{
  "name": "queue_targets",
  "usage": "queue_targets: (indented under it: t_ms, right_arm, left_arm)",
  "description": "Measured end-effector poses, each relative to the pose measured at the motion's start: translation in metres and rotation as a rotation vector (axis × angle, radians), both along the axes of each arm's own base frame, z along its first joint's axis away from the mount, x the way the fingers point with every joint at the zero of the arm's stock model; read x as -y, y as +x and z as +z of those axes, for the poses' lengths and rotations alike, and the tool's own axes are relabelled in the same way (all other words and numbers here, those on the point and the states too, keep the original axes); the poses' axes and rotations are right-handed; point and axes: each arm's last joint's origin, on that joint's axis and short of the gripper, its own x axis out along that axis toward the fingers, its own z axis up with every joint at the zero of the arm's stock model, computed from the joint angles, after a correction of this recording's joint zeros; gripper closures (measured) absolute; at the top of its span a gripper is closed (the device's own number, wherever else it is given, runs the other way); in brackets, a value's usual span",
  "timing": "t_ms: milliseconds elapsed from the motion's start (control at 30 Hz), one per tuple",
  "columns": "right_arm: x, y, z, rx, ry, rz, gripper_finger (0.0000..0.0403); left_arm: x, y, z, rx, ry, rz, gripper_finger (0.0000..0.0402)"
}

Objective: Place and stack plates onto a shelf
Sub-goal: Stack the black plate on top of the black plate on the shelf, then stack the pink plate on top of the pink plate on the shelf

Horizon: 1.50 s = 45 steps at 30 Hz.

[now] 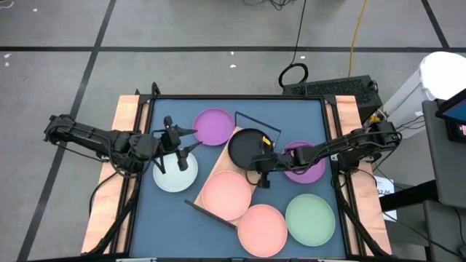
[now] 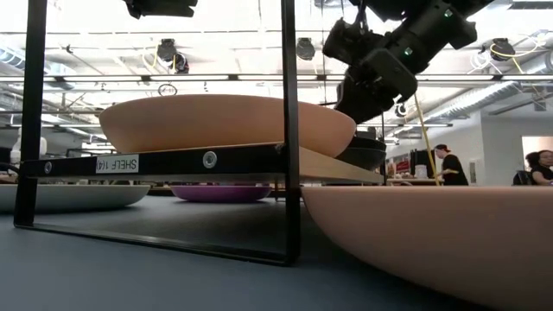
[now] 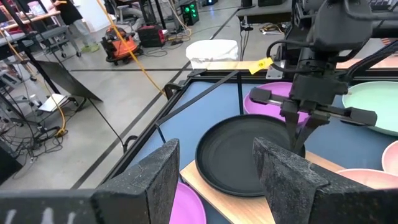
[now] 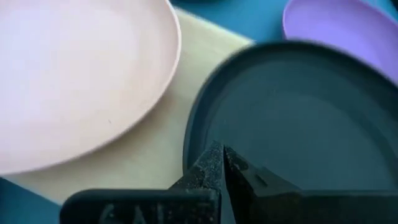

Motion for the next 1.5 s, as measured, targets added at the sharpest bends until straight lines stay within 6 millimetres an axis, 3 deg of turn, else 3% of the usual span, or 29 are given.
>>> queue_targets:
  t_ms: [333,700,933,1300,1500]
  right_arm:
    - [-0.006,0.003,0.022,0.109,-0.026,0.016,0.0403]
    - [-0.043,-0.003,0.072,0.111,-0.078,0.031,0.0403]
    - [-0.068,-0.011,0.087,0.082,-0.054,0.05,0.0403]
    - [-0.134,-0.04,0.108,0.11,0.158,0.13,0.04]
    - [-0.174,-0.062,0.105,0.111,0.278,0.19,0.0371]
  left_arm:
    - [0.0,0.001,-0.001,0.0,-0.011,0.003,0.0192]
    - [0.007,0.013,-0.011,-0.042,-0.059,-0.068,0.0192]
    - [0.014,0.016,-0.016,-0.062,-0.077,-0.122,0.0192]
    - [0.031,0.012,-0.015,-0.065,-0.081,-0.206,0.0192]
    - [0.035,0.01,-0.015,-0.064,-0.084,-0.226,0.0192]
